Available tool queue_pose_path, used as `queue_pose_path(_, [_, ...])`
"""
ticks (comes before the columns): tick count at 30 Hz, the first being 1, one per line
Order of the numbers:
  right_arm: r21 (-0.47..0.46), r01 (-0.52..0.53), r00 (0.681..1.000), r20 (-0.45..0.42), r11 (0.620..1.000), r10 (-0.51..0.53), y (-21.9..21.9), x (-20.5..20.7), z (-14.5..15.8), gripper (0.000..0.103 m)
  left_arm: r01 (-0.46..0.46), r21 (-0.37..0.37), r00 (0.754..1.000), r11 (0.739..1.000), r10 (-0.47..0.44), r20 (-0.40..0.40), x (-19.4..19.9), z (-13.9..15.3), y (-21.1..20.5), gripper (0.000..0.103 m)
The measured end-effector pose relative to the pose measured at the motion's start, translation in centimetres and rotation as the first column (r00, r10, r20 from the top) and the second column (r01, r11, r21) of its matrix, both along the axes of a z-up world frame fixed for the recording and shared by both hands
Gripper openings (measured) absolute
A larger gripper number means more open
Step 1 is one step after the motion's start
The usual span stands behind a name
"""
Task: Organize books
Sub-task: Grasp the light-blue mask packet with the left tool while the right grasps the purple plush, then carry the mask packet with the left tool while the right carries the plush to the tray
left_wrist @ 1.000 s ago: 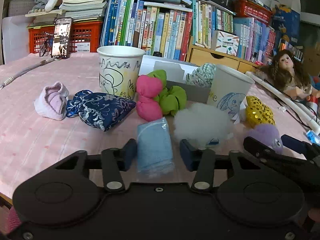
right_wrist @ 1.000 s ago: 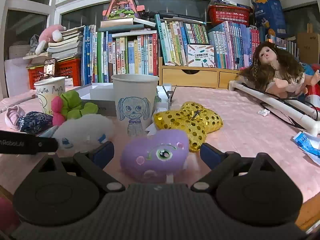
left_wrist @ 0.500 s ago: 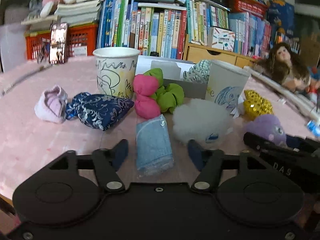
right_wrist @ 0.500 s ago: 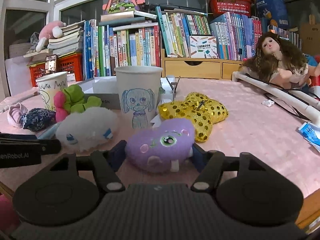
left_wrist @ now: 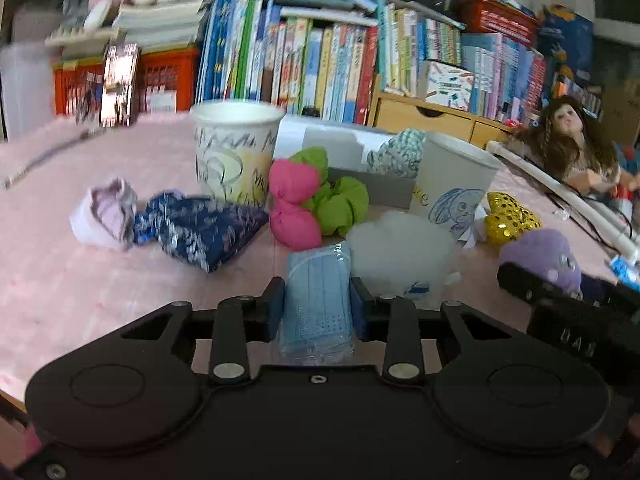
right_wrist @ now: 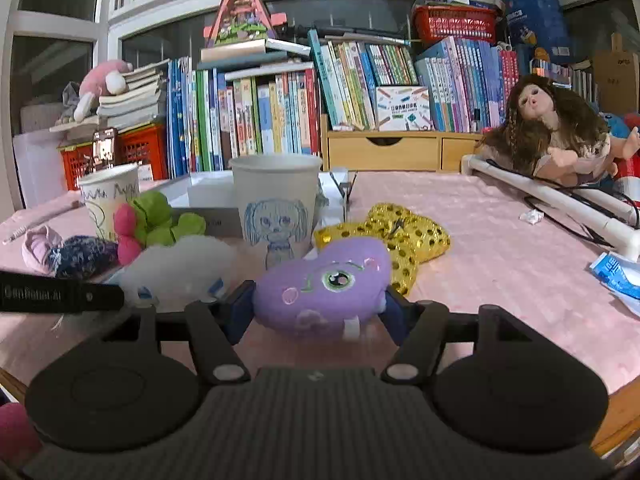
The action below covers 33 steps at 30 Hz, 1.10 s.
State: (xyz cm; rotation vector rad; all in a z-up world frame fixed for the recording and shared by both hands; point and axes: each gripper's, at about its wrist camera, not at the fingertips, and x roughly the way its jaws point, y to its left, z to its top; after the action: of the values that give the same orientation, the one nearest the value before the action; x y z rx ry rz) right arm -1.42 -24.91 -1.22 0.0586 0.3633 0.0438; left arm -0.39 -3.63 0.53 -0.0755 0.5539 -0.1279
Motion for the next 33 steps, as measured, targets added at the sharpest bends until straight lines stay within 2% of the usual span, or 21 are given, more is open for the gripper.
queue_pose_path(3, [0.008,-0.003,1.000,0.022,1.000,0.002,-0.1,-0.2,0.6,0.067,0.006,0.044,0.998,0.999,-0.008,0.054,-0.7,1.0,-0.5,0.032])
queue_pose_path(6, [0.015,-0.007,0.999,0.042,1.000,0.006,-0.3,-0.2,1.4,0.067,0.021,0.058,0.995,0.998,-0.026,0.092,-0.9,2.5,-0.5,0.032])
queue_pose_path(11, [0.027,-0.018,0.998,0.068,0.999,0.017,-1.0,0.7,3.5,0.067,0.028,0.112,0.988,0.993,-0.044,0.146,-0.2,5.5,-0.7,0.032])
queue_pose_path(16, [0.026,-0.047,0.996,0.083,0.999,0.045,-1.8,2.4,5.8,0.067,0.051,0.090,0.983,0.995,-0.066,0.170,2.0,9.2,-0.2,0.032])
queue_pose_path(20, [0.063,-0.069,0.996,0.054,0.996,0.065,-2.9,4.7,7.7,0.067,0.065,0.096,0.981,0.993,-0.081,0.178,4.8,12.0,0.1,0.032])
queue_pose_path(23, [0.110,-0.090,0.996,0.010,0.990,0.089,-3.7,7.2,9.3,0.067,0.075,0.095,0.984,0.993,-0.089,0.153,7.9,13.6,0.0,0.032])
queue_pose_path(26, [0.119,-0.114,0.993,-0.029,0.986,0.119,-3.9,9.9,10.7,0.067,0.092,0.083,0.989,0.992,-0.101,0.112,11.1,14.8,-0.2,0.032])
queue_pose_path(29, [0.124,-0.135,0.985,-0.088,0.983,0.146,-3.8,13.3,11.9,0.067,0.106,0.024,0.992,0.994,-0.107,0.059,14.6,15.5,-0.2,0.032])
queue_pose_path(33, [0.185,-0.152,0.963,-0.192,0.971,0.187,-3.9,18.1,12.5,0.067,0.106,-0.028,0.993,0.994,-0.107,-0.038,19.4,15.6,-0.3,0.032])
